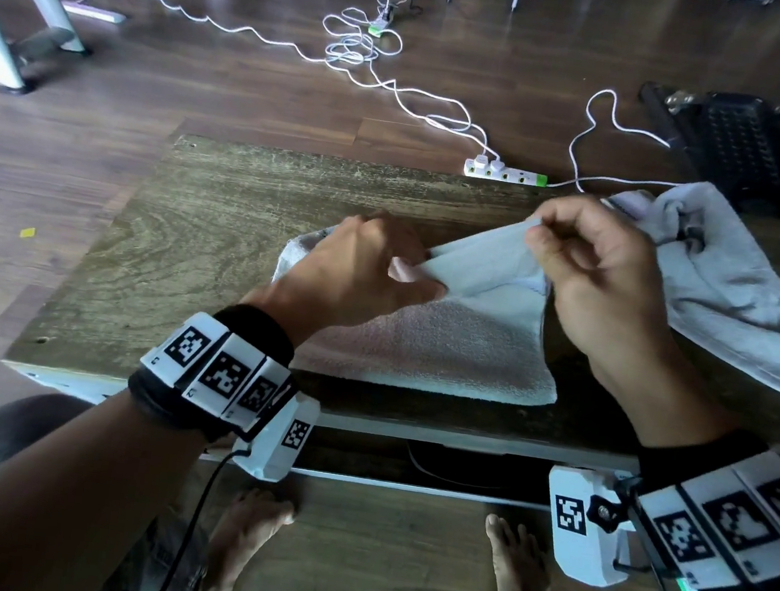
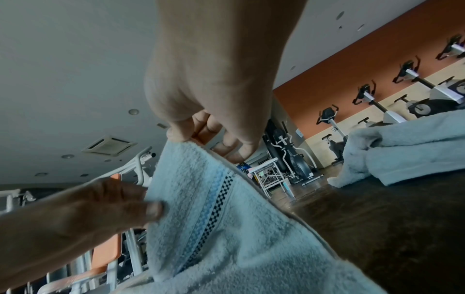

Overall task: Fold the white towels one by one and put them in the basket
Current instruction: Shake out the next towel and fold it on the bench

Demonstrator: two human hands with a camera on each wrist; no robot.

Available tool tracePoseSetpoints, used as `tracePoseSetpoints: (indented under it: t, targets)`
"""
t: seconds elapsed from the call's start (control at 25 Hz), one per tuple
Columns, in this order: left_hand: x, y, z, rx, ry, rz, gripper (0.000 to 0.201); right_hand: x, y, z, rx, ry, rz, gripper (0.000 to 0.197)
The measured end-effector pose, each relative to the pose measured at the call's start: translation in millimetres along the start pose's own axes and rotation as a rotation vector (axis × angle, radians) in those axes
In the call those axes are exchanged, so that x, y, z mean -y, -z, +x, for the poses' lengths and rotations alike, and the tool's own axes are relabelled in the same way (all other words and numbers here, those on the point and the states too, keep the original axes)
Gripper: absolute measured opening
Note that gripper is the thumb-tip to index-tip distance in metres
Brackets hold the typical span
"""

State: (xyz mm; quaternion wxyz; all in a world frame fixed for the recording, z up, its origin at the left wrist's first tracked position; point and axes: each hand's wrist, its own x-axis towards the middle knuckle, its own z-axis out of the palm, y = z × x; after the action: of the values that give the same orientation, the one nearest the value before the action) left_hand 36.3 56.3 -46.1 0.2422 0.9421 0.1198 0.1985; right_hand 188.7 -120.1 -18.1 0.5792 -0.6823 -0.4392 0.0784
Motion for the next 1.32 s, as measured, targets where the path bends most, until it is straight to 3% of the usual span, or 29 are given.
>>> tracePoseSetpoints:
  t: [0.16, 0.28, 0.56, 0.92, 1.32]
  targets:
    - [21.1, 22.4, -11.6, -0.012, 0.131, 0.116, 0.024, -5.7, 10.9, 7.6, -0.183, -0.05, 0.007, 0.007]
    - [31.8, 49.6, -27.6, -0.045, 0.274, 0.17, 0.026, -11.0, 17.4, 11.2, -0.278, -0.121, 0.03, 0.007]
    - [22.2, 115.9, -55.5, 0.069, 0.394, 0.338, 0.026, -8.7, 21.7, 5.8, -0.358, -0.184, -0.024, 0.011]
    - [-2.5, 138.8, -62.5, 0.1, 0.285, 0.3, 0.015, -4.8, 33.3, -6.1, -0.343, -0.197, -0.089, 0.007]
    - [-0.3, 129.5, -69.7, 0.0, 0.291, 0.2, 0.018, -5.7, 49.4, -17.4, -0.262, -0.214, 0.014, 0.009]
